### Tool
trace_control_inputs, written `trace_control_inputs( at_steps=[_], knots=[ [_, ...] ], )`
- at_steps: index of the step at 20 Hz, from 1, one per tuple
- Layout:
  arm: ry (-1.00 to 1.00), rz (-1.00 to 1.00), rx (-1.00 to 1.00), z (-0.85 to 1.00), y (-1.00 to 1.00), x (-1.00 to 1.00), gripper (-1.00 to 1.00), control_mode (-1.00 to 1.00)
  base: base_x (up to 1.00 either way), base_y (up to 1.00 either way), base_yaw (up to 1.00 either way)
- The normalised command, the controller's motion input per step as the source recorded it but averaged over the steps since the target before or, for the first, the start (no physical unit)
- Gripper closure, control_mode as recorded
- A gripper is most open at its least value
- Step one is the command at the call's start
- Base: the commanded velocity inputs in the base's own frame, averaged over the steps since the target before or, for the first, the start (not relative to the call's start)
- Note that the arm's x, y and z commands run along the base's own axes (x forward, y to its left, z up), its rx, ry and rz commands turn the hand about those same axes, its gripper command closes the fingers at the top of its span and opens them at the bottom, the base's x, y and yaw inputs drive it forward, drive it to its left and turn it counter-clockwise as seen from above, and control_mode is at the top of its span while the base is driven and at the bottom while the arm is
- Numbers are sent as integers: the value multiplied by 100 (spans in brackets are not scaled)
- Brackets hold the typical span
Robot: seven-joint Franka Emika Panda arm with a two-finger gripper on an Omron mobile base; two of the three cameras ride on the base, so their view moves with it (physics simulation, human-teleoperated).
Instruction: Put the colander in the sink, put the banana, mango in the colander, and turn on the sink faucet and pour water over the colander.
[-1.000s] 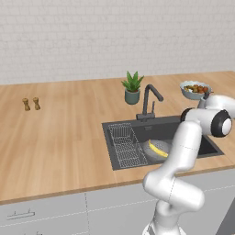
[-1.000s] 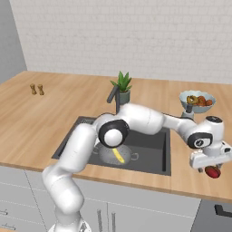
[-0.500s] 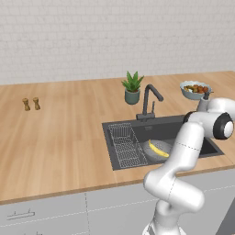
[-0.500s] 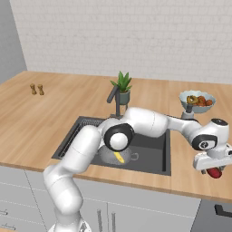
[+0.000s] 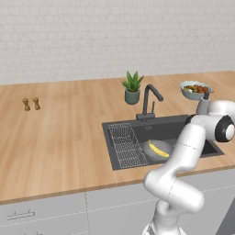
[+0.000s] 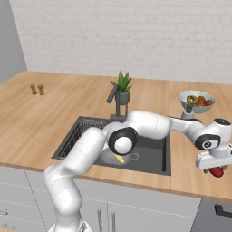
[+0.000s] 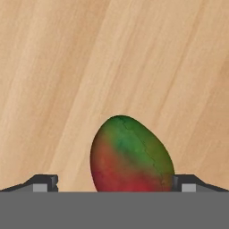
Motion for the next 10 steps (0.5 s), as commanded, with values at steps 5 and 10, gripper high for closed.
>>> trace_control_inputs(
  at_steps=[5,10],
  knots=[
    [0,0,0,-19,-3,8,-100,-100,0,0,0],
    [0,0,1,-19,-4,13,-100,-100,0,0,0]
  ],
)
